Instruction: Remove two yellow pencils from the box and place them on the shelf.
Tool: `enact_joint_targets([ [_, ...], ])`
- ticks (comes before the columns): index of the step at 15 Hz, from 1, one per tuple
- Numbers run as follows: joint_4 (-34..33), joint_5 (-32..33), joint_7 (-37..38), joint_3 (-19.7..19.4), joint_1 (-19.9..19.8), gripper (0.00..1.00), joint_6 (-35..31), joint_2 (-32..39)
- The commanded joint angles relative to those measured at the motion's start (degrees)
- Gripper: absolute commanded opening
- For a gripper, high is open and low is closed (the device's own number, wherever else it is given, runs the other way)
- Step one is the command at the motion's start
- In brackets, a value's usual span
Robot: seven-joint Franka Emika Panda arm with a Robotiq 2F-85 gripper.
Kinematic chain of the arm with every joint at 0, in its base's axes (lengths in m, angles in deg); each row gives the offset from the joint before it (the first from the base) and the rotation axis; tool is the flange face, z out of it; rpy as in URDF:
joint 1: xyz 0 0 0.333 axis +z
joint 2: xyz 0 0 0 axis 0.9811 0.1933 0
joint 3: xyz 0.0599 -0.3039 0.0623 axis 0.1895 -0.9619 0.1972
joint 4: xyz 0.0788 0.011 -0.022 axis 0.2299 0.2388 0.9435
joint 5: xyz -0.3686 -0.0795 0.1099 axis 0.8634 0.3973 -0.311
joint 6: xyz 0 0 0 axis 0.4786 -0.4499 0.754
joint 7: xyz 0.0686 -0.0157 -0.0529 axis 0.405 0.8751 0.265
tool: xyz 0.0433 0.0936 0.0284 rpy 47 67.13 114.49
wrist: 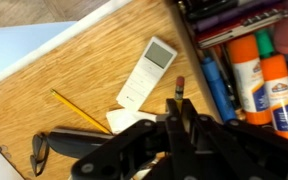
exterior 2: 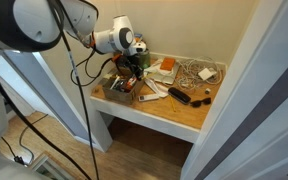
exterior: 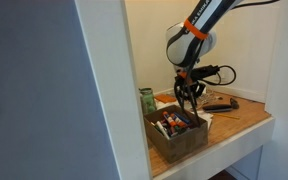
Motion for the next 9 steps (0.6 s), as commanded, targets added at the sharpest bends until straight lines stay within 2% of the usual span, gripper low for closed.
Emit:
enact_joint_targets([
  [1, 10.9, 2.7, -10.2, -0.6, -3.0, 0.02, -7.8, -5.7],
  [6, 20.2, 6.7, -22.2, -2.9, -6.3, 0.02, -19.3, -7.9],
  [9, 24.3, 5.6, -29.4, -3.0, -9.4, 0.02, -26.1, -8.3],
])
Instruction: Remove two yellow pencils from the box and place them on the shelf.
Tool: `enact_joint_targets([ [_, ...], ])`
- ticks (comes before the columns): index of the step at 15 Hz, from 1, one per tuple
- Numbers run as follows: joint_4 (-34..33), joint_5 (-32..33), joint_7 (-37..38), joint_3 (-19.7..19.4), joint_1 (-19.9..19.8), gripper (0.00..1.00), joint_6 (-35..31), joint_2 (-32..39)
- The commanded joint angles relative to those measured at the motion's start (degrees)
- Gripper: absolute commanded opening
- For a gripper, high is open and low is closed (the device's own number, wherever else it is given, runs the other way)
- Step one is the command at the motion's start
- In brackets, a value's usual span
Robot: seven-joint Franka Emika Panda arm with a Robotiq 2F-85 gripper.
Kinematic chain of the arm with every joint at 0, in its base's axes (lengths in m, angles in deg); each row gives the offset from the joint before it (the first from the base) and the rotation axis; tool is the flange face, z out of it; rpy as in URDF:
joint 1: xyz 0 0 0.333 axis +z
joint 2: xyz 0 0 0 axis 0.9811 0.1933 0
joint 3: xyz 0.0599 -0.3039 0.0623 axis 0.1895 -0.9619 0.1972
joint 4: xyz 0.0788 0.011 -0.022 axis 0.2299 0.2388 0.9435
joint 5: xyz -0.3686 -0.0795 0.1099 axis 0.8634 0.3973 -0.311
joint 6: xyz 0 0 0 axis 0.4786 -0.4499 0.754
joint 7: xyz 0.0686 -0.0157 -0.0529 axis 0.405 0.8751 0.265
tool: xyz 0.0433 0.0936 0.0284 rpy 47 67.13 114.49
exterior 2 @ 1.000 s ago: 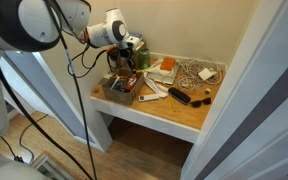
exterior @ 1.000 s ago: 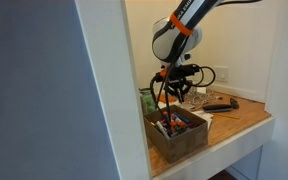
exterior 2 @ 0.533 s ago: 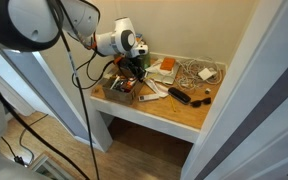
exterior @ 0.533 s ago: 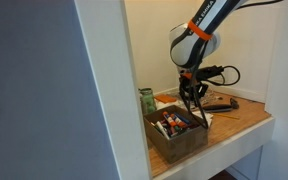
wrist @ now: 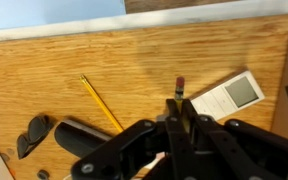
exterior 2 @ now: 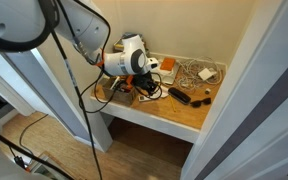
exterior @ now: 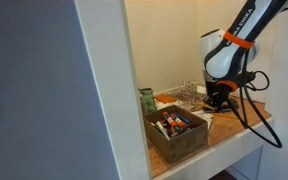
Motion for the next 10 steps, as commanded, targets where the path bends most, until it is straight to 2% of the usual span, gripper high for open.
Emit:
enact_joint_targets([
  [1, 6.9, -0.8, -8.9, 0.3, -4.1, 0.02, -8.0, -2.6],
  [2, 7.4, -2.0, -10.2, 0.4, -5.2, 0.02, -9.1, -2.3],
  [3, 4.1, -0.9, -6.7, -0.6, -2.7, 0.09, -6.2, -0.4],
  [5, 5.6, -1.2, -8.9, -0.7, -4.3, 0.09, -8.2, -0.5],
  [9, 5.9, -1.3, -9.3, -0.5, -4.5, 0.09, -8.4, -0.8],
  [10, 5.9, -1.3, -9.3, -0.4, -4.4, 0.02, -8.4, -0.8],
])
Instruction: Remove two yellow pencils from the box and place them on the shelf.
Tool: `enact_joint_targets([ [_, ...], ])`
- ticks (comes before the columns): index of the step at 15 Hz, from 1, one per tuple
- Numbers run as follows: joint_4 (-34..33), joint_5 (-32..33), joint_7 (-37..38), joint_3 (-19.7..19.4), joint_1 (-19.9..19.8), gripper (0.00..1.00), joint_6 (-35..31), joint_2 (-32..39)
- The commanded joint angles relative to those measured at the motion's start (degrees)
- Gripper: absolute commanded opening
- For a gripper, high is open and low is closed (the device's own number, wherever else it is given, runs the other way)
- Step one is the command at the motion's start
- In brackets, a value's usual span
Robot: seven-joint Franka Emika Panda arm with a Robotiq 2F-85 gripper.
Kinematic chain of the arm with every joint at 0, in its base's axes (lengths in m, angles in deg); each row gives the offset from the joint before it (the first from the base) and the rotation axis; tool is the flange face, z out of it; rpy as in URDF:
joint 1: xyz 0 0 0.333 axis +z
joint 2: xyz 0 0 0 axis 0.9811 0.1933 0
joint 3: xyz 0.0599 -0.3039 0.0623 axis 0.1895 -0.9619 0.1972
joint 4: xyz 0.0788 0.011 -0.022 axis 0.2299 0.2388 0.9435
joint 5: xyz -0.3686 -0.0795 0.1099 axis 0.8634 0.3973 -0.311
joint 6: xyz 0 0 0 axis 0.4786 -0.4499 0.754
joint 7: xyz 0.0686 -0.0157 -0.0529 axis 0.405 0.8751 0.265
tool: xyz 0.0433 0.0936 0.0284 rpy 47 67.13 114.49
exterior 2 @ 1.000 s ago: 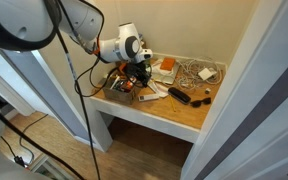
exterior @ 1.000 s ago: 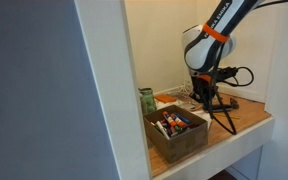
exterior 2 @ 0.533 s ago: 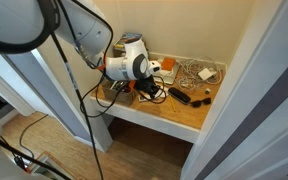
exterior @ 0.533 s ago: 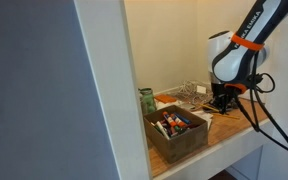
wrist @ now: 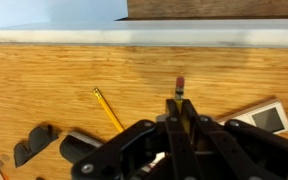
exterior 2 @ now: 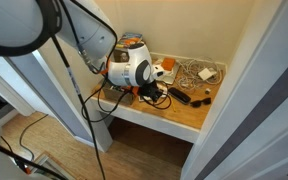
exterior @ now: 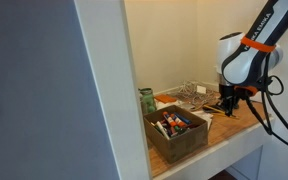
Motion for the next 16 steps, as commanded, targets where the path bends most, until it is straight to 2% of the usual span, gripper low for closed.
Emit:
enact_joint_targets([
  [1, -0.3, -0.5, -1.6, -0.5, 0.5, 0.02, -0.1, 0.3],
  [8, -1.0, -2.0, -10.2, 0.8, -3.3, 0.02, -2.3, 2.2],
  [16, -4.6, -1.2, -19.3, 1.0, -6.3, 0.02, -7.7, 7.7],
])
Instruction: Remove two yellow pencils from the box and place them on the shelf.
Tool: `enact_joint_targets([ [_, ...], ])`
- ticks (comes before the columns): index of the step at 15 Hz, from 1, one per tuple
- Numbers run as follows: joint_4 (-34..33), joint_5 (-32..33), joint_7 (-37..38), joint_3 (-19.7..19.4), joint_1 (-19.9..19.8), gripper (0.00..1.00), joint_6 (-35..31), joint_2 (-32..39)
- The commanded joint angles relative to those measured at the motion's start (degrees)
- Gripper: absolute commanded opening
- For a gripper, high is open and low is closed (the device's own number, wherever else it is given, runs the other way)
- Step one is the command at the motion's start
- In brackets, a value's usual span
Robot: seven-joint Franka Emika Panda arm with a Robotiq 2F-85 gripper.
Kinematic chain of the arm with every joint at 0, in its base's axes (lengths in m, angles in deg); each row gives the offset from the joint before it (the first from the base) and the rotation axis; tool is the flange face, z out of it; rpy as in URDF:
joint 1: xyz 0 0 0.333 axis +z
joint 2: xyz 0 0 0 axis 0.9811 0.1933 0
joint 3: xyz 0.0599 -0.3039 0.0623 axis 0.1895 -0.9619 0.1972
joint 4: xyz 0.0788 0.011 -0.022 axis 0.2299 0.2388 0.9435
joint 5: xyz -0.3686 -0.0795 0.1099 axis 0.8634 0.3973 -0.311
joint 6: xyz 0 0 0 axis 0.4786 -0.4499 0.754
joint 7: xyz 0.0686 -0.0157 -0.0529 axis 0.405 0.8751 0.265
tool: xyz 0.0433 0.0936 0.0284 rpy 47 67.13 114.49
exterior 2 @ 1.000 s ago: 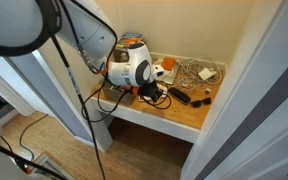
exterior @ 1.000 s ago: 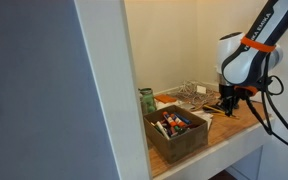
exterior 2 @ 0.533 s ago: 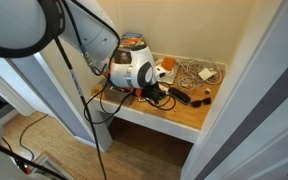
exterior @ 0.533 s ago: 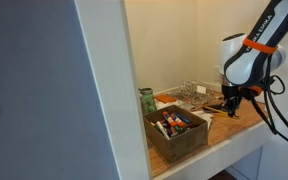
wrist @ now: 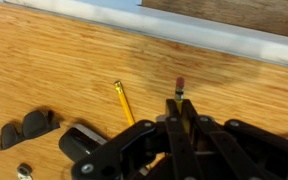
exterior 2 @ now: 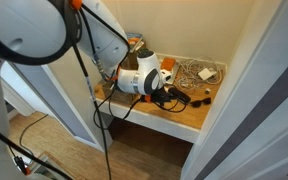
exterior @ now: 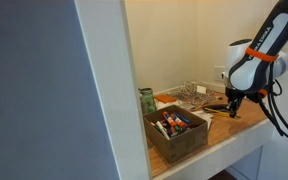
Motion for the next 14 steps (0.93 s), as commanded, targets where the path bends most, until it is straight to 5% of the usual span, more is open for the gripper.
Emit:
enact_joint_targets([
  [1, -3.2, -1.2, -4.9, 1.4, -2.3, 0.02, -1.4, 3.2],
  [12, -11.6, 0.6, -11.7, 1.0, -3.6, 0.02, -0.5, 10.5],
  [13, -12.3, 0.6, -12.2, 1.1, -3.7, 0.11, -0.4, 11.0],
  [14, -12.9, 0.8, -12.1, 0.8, -3.4, 0.36, -0.4, 11.5],
])
